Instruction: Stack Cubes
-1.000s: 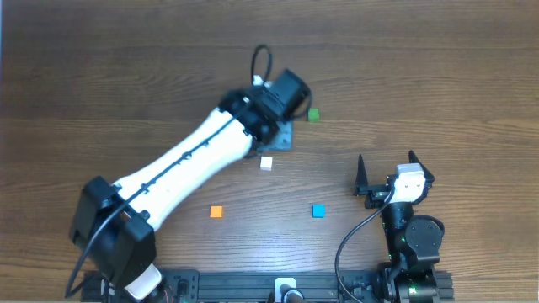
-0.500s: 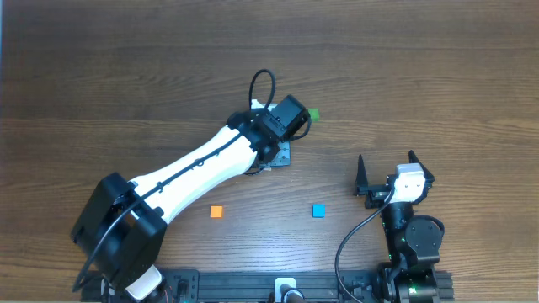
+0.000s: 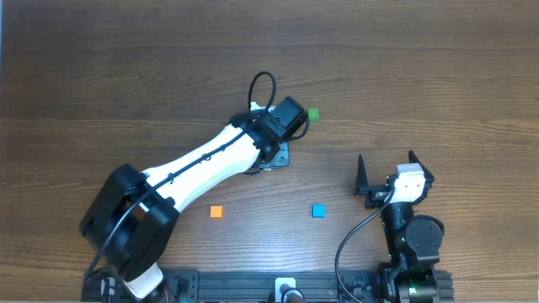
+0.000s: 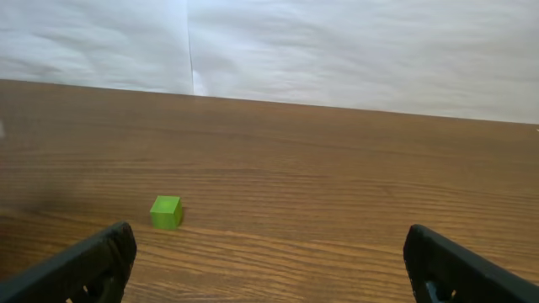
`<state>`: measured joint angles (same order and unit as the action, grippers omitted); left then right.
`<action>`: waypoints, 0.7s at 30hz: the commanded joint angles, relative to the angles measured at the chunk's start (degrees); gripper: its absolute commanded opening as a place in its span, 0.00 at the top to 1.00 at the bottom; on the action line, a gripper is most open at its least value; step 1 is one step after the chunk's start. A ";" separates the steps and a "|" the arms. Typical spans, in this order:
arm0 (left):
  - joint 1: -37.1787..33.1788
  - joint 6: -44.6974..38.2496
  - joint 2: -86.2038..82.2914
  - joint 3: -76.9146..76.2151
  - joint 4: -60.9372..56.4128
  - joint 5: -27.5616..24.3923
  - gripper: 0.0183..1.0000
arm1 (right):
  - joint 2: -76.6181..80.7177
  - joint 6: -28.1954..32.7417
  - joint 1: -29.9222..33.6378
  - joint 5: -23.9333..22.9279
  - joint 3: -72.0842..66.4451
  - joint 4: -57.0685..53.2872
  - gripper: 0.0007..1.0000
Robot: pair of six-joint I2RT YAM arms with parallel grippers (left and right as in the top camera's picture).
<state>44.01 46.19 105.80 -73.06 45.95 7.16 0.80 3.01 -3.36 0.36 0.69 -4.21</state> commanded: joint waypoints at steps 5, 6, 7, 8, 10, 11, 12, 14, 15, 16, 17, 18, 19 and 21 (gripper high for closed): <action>-0.20 0.76 2.29 0.70 -0.17 0.31 0.97 | -0.42 0.09 0.42 0.66 -0.39 0.09 0.01; -0.20 0.76 2.56 0.70 -0.17 0.17 0.97 | -0.42 0.09 0.42 0.66 -0.39 0.09 0.01; -0.20 0.76 2.69 0.70 -0.17 0.15 0.97 | -0.42 0.09 0.42 0.66 -0.39 0.09 0.01; -0.20 0.76 2.80 0.70 -0.17 0.07 0.97 | -0.42 0.09 0.42 0.66 -0.39 0.09 0.01; -0.20 0.76 2.89 0.70 -0.20 0.00 0.97 | -0.42 0.09 0.42 0.66 -0.39 0.09 0.01; -0.20 0.76 2.89 0.70 -0.20 0.00 0.97 | -0.42 0.09 0.42 0.66 -0.39 0.09 0.01; -0.20 0.76 2.89 0.70 -0.20 0.00 0.97 | -0.42 0.09 0.42 0.66 -0.39 0.09 0.01; -0.20 0.76 2.89 0.70 -0.20 0.00 0.97 | -0.42 0.09 0.42 0.66 -0.39 0.09 0.01; -0.20 0.76 2.89 0.70 -0.22 0.00 0.97 | -0.42 0.09 0.42 0.66 -0.39 0.09 0.01; -0.20 0.76 2.89 0.70 -0.35 -0.02 0.96 | -0.42 0.09 0.42 0.66 -0.39 0.09 0.01; -0.20 0.76 2.89 0.68 -0.50 -0.04 0.96 | -0.42 0.09 0.42 0.66 -0.39 0.09 0.01; -0.20 0.74 2.89 0.70 -0.74 -0.17 0.96 | -0.42 0.09 0.42 0.66 -0.39 0.09 0.01; -0.20 0.74 2.89 0.70 -0.81 -0.24 0.96 | -0.42 0.09 0.42 0.66 -0.39 0.09 0.01; -0.20 0.76 2.89 0.68 -0.81 -0.24 0.96 | -0.42 0.09 0.42 0.66 -0.39 0.09 0.01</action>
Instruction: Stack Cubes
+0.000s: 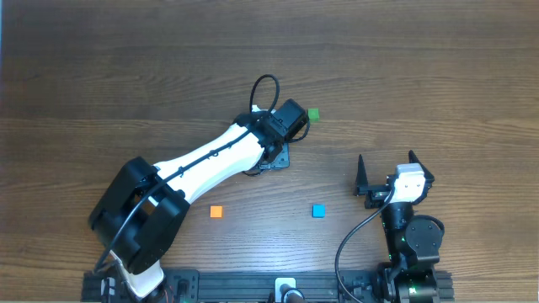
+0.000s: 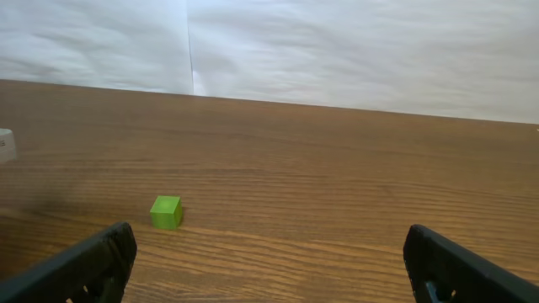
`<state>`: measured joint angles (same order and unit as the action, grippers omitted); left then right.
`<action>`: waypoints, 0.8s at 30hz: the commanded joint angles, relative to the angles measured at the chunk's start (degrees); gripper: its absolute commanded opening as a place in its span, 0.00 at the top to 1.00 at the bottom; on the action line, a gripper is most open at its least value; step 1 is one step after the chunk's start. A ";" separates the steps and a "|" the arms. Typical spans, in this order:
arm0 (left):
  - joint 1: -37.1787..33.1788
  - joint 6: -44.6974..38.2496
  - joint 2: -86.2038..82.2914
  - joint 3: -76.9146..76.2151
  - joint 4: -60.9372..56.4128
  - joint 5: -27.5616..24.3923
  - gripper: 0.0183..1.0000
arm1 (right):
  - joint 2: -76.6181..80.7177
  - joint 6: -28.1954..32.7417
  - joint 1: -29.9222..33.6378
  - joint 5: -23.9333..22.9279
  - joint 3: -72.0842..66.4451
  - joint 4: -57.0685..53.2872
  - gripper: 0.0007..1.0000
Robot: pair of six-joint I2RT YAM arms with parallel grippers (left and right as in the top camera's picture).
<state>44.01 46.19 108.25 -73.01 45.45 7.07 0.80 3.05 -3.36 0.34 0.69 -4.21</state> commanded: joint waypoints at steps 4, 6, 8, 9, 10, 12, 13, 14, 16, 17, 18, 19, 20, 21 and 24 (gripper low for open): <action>-0.13 0.74 0.44 0.66 -0.31 -0.15 0.95 | -0.42 0.04 0.42 0.68 -0.39 0.09 0.01; -0.13 0.74 0.44 0.66 -0.31 -0.15 0.94 | -0.42 0.04 0.42 0.68 -0.39 0.09 0.01; -0.13 0.76 0.44 0.63 -0.31 -0.15 0.93 | -0.42 0.04 0.42 0.68 -0.39 0.09 0.01; -0.13 0.74 0.44 0.66 -0.31 -0.15 0.92 | -0.42 0.04 0.42 0.68 -0.39 0.09 0.01; -0.13 0.76 0.44 0.66 -0.31 -0.15 0.91 | -0.42 0.04 0.42 0.68 -0.39 0.09 0.01; -0.13 0.76 0.44 0.66 -0.31 -0.15 0.89 | -0.42 0.04 0.42 0.68 -0.39 0.09 0.01; -0.13 0.76 0.46 0.66 -0.31 -0.17 0.86 | -0.42 0.04 0.42 0.68 -0.39 0.09 0.01; -0.13 0.76 0.46 0.66 -0.31 -0.24 0.85 | -0.42 0.04 0.42 0.68 -0.39 0.09 0.01; -0.13 0.76 0.48 0.66 -0.31 -0.44 0.85 | -0.42 0.04 0.42 0.68 -0.42 0.09 0.01; -0.13 0.76 0.52 0.66 -0.31 -0.59 0.85 | -0.42 0.04 0.42 0.68 -0.39 0.09 0.01; -0.13 0.76 0.52 0.66 -0.31 -0.59 0.85 | -0.42 0.04 0.42 0.68 -0.39 0.09 0.01; -0.13 0.76 0.55 0.66 -0.31 -0.59 0.84 | -0.42 0.04 0.42 0.68 -0.39 0.09 0.01; -0.09 0.76 0.55 0.66 -0.31 -0.59 0.83 | -0.42 0.04 0.42 0.68 -0.39 0.09 0.01; -0.07 0.76 0.55 0.66 -0.31 -0.61 0.80 | -0.42 0.04 0.42 0.68 -0.39 0.09 0.01; -0.02 0.76 0.55 0.66 -0.31 -0.59 0.71 | -0.42 0.04 0.42 0.68 -0.39 0.09 0.01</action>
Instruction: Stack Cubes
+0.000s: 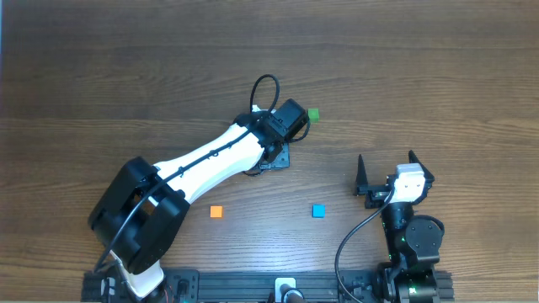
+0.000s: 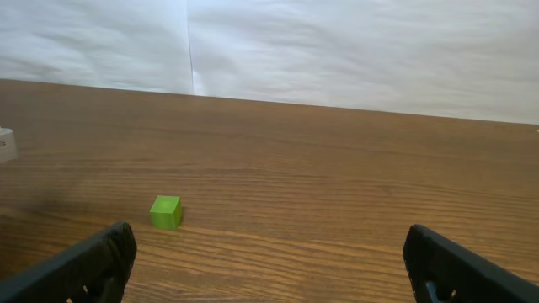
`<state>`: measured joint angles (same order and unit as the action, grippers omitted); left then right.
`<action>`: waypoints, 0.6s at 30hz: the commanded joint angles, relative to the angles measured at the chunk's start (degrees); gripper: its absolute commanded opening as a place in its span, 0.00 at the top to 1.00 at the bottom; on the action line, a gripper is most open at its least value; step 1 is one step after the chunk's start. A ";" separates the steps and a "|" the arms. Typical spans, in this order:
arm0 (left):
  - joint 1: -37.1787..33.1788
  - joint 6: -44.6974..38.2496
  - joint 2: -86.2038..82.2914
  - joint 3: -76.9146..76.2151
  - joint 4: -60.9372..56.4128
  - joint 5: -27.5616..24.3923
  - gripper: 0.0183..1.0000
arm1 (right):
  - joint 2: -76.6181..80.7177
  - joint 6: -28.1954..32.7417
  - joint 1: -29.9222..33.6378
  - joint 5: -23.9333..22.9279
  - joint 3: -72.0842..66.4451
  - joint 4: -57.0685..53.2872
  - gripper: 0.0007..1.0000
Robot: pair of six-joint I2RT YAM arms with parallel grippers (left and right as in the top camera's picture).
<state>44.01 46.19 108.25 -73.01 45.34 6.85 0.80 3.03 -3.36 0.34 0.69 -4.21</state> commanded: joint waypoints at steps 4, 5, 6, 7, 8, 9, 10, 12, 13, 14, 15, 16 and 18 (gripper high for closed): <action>-0.02 0.76 0.55 0.66 -0.20 -0.37 0.65 | -0.42 0.07 0.42 0.68 -0.39 0.09 0.01; -0.02 0.76 0.55 0.66 -0.20 -0.37 0.63 | -0.42 0.07 0.42 0.68 -0.39 0.09 0.01; -0.02 0.76 0.55 0.63 -0.20 -0.37 0.63 | -0.42 0.07 0.42 0.68 -0.39 0.09 0.01; -0.02 0.76 0.55 0.66 -0.20 -0.37 0.62 | -0.42 0.07 0.42 0.68 -0.39 0.09 0.01; -0.02 0.76 0.55 0.66 -0.20 -0.37 0.60 | -0.42 0.07 0.42 0.68 -0.39 0.09 0.01; -0.02 0.76 0.55 0.66 -0.20 -0.37 0.58 | -0.42 0.07 0.42 0.68 -0.39 0.09 0.01; -0.02 0.76 0.55 0.63 -0.22 -0.37 0.52 | -0.42 0.07 0.42 0.68 -0.39 0.09 0.01; -0.02 0.76 0.52 0.63 -0.44 -0.37 0.29 | -0.42 0.07 0.42 0.68 -0.39 0.09 0.01; -0.02 0.76 0.44 0.63 -0.79 -0.37 0.21 | -0.42 0.07 0.42 0.68 -0.42 0.09 0.01; -0.02 0.74 0.02 0.63 -1.05 -0.37 0.10 | -0.42 0.07 0.42 0.68 -0.39 0.09 0.01; -0.02 0.74 -0.63 0.63 -1.18 -0.37 0.02 | -0.42 0.07 0.42 0.68 -0.42 0.09 0.01; -0.02 0.74 -1.36 0.63 -1.16 -0.37 0.00 | -0.42 0.07 0.42 0.68 -0.39 0.09 0.01; -0.02 0.52 -3.98 0.63 -1.01 -0.35 0.00 | -0.42 0.07 0.42 0.68 -0.39 0.09 0.01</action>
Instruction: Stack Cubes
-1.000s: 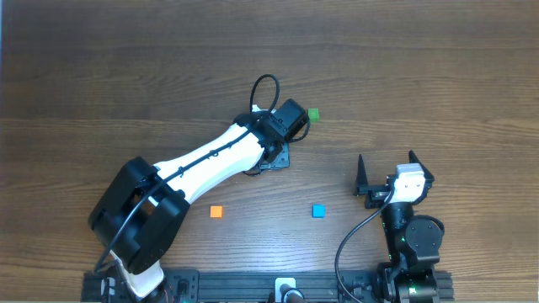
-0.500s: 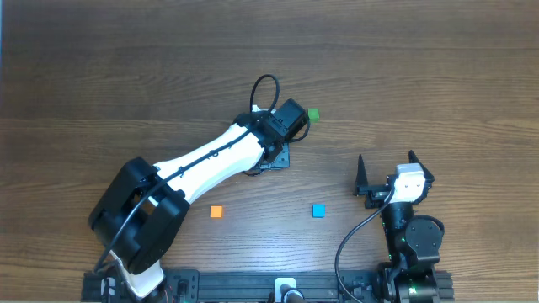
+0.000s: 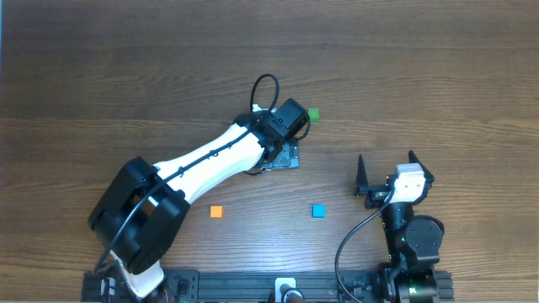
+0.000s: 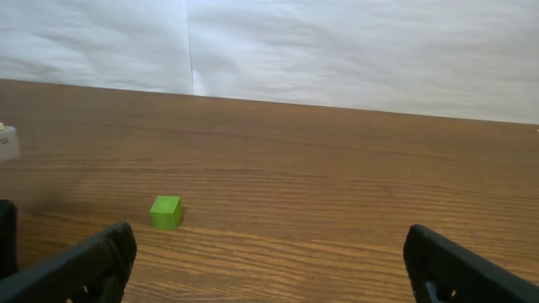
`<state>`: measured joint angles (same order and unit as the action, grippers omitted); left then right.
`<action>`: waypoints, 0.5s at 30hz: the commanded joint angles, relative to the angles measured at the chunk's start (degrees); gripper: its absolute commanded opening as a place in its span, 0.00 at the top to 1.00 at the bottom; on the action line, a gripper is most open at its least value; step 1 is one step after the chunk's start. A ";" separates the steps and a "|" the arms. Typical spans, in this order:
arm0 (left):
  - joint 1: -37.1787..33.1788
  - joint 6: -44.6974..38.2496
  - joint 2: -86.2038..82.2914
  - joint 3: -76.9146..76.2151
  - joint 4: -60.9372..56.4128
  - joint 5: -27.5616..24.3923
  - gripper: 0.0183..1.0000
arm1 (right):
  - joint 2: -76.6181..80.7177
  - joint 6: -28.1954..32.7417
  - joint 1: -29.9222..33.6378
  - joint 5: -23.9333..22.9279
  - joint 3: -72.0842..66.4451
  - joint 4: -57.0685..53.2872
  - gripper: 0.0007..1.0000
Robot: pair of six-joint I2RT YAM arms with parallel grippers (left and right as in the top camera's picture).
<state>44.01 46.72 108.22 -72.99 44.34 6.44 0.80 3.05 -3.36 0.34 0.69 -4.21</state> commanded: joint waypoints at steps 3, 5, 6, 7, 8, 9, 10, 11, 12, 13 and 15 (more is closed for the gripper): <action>-0.02 0.02 -11.13 0.61 2.80 0.09 0.00 | -0.42 0.04 0.42 0.68 -0.39 0.09 0.01; 0.00 0.04 -15.23 0.61 6.32 0.07 0.00 | -0.42 0.04 0.42 0.68 -0.39 0.09 0.01; 0.07 0.07 -17.25 0.63 8.20 0.02 0.00 | -0.42 0.04 0.42 0.68 -0.42 0.09 0.01; 0.81 0.09 -21.18 0.68 12.22 0.02 0.00 | -0.42 0.04 0.42 0.68 -0.39 0.09 0.01; 1.31 0.26 -22.69 0.74 13.94 0.07 0.00 | -0.42 0.04 0.42 0.68 -0.39 0.09 0.01; 1.97 0.42 -24.44 0.81 16.06 0.52 0.00 | -0.42 0.04 0.42 0.68 -0.39 0.09 0.01; 2.67 1.55 -25.86 0.98 17.94 1.60 0.00 | -0.42 0.04 0.42 0.68 -0.42 0.09 0.01; 3.39 3.23 -27.17 1.42 19.45 3.13 0.00 | -0.42 0.04 0.42 0.68 -0.39 0.09 0.01; 4.04 4.44 -28.41 2.25 20.37 4.37 0.00 | -0.42 0.04 0.42 0.68 -0.39 0.09 0.01; 4.55 5.01 -29.42 3.32 20.70 5.14 0.00 | -0.42 0.04 0.42 0.68 -0.39 0.09 0.01; 5.14 5.62 -31.61 6.82 20.24 5.44 0.00 | -0.42 0.04 0.42 0.68 -0.39 0.09 0.01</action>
<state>48.27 49.19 78.83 -70.81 64.23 8.88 0.80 3.09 -3.36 0.34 0.69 -4.21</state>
